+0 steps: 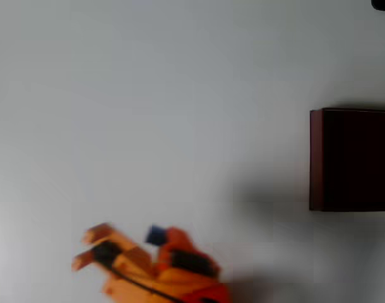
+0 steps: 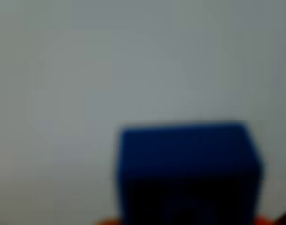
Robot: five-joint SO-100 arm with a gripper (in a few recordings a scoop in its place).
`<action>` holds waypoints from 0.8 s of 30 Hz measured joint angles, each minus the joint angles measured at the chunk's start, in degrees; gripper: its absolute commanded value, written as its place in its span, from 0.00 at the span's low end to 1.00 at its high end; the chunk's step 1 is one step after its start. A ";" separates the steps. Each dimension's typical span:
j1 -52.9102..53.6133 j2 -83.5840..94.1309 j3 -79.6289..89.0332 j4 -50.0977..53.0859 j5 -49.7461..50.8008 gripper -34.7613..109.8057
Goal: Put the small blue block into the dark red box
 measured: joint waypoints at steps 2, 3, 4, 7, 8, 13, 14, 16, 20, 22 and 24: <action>9.23 -2.55 -4.48 -0.18 -3.43 0.24; 13.01 -4.66 -6.24 -0.70 -4.83 0.24; 16.17 -6.50 -7.47 -1.32 -5.89 0.24; 23.82 -12.92 -10.20 -5.27 -8.70 0.24; 26.28 -15.03 -10.90 -6.33 -9.40 0.24; 36.39 -26.98 -14.33 -13.27 -11.78 0.24; 37.97 -29.79 -15.56 -14.41 -12.13 0.24; 41.22 -35.77 -19.25 -16.61 -13.71 0.24; 47.29 -50.80 -29.88 -18.72 -15.12 0.24; 49.75 -58.97 -35.86 -19.51 -15.73 0.24; 51.68 -66.97 -42.01 -19.42 -16.26 0.24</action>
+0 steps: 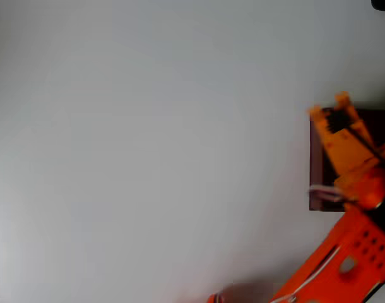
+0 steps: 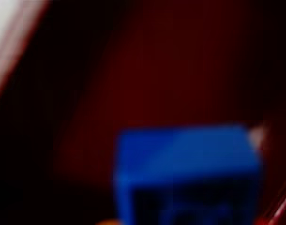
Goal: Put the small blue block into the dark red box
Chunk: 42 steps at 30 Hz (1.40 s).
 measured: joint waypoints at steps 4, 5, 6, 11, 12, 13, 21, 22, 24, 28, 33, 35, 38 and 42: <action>2.20 -13.89 -11.43 1.85 -0.97 0.37; 2.90 -16.44 -13.27 2.11 -0.97 0.37; 3.34 -18.63 -14.59 2.29 -0.97 0.37; 4.22 -21.36 -14.94 2.29 -2.99 0.37; 3.78 -21.36 -14.33 2.46 -3.08 0.37; 3.43 -20.83 -13.18 2.64 -3.78 0.36; -4.66 7.38 10.46 3.34 -9.76 0.24; -6.94 12.92 14.77 2.72 -10.37 0.24; -12.22 24.79 23.99 2.55 -10.81 0.24; -24.35 50.19 40.87 2.81 -9.32 0.24; -38.76 71.89 53.35 5.10 -7.29 0.24; -43.86 75.41 57.13 4.66 -7.12 0.24; -51.24 78.40 61.61 3.87 -7.03 0.24; -58.71 84.90 68.12 3.60 -7.12 0.24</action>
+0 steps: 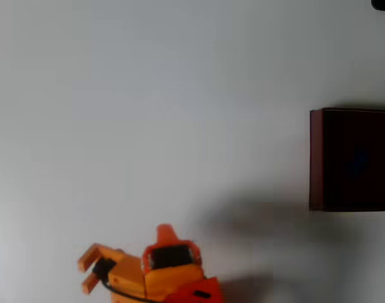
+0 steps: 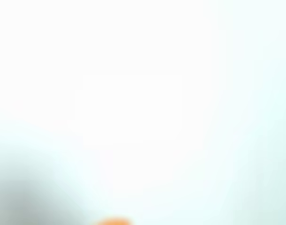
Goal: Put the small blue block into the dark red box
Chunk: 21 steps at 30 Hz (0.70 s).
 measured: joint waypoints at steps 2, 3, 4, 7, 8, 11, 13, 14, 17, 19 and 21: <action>-2.81 4.31 3.78 -0.44 -0.35 0.24; -4.66 6.33 5.80 -0.79 -1.05 0.24; -6.42 7.91 7.73 -1.41 -1.58 0.24; -10.20 12.13 13.10 -3.16 -4.13 0.24; -11.25 13.54 14.41 -3.43 -5.19 0.24; -12.92 18.81 18.37 -3.34 -7.38 0.24; -13.89 19.95 21.45 -3.96 -8.44 0.24; -14.24 20.21 22.68 -4.39 -8.44 0.24; -13.71 20.65 24.35 -4.66 -8.79 0.24; -13.10 20.74 25.22 -5.01 -8.79 0.24; -12.66 21.09 26.02 -5.71 -8.61 0.24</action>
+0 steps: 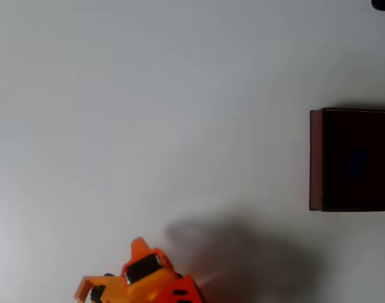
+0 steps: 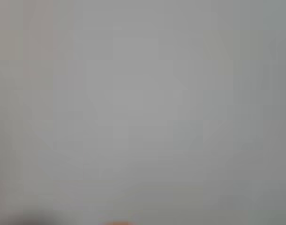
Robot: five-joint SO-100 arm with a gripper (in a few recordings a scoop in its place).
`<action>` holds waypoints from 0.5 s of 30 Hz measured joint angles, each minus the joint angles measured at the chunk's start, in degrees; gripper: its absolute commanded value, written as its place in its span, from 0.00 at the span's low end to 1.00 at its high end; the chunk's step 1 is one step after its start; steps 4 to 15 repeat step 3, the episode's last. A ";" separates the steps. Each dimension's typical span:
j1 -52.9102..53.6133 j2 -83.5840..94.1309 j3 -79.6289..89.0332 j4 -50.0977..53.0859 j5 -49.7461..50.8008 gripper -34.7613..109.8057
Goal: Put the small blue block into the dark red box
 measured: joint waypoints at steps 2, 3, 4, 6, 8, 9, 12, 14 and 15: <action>0.44 0.00 0.18 -0.09 0.00 0.24; 0.79 0.00 0.18 -0.09 0.00 0.24; 0.79 0.00 0.18 -0.09 0.00 0.24; 0.79 0.00 0.18 -0.09 0.00 0.24; 0.79 0.00 0.18 -0.09 0.00 0.24; 0.79 0.00 0.18 -0.09 0.00 0.24; 0.79 0.00 0.18 -0.09 0.00 0.24; 0.79 0.00 0.18 -0.09 0.00 0.24; 0.79 0.00 0.18 -0.09 0.00 0.24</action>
